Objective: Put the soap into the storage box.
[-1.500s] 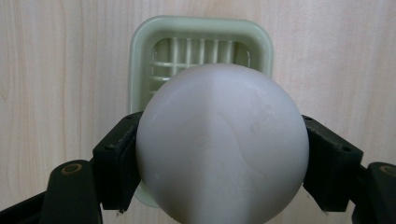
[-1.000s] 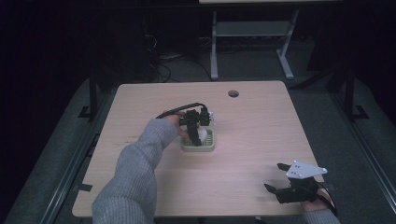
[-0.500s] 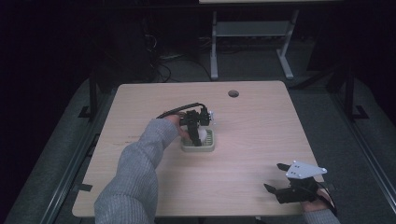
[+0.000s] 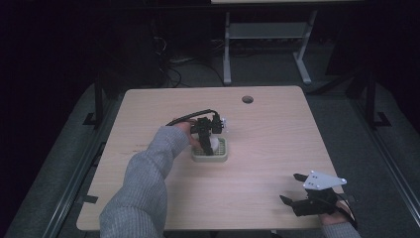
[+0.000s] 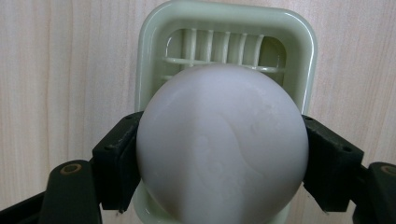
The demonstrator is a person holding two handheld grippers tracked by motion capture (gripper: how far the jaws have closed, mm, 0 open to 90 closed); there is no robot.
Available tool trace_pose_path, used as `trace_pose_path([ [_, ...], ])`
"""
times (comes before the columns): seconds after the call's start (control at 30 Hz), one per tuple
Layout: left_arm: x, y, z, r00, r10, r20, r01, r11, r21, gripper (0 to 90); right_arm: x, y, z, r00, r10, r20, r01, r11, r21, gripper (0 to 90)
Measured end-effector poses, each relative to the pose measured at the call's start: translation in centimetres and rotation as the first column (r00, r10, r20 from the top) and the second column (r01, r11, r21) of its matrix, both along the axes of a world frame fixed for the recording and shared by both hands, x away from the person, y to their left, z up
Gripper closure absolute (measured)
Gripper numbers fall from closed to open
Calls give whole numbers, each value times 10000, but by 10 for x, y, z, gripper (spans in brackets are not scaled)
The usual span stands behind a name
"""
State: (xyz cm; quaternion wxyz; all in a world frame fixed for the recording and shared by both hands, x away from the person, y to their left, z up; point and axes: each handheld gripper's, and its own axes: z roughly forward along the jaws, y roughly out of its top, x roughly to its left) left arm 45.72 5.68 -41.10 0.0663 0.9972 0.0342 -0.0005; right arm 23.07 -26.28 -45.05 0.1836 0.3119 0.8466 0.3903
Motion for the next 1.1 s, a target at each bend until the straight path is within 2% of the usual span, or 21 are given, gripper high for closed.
trace_pose_path([
  [0.13,-1,1,5,10000,20,50,-19,9998,-213,220,0,0,0,10000,10,-11,-10,10000,-15,138],
  [0.23,0,3,7,9998,106,140,-104,9998,-186,189,0,0,0,10000,5,3,-5,10000,-18,138],
  [0.43,-4,5,12,9996,144,245,-138,9997,-223,188,0,1,0,10000,31,24,-31,10000,-11,138],
  [0.6,-10,5,19,9986,37,527,-22,9996,-290,188,0,1,0,10000,-13,-50,13,10000,27,138],
  [1.1,-21,13,30,9981,-16,612,32,9996,-268,189,1,2,-1,9999,-107,-134,108,9999,22,138],
])
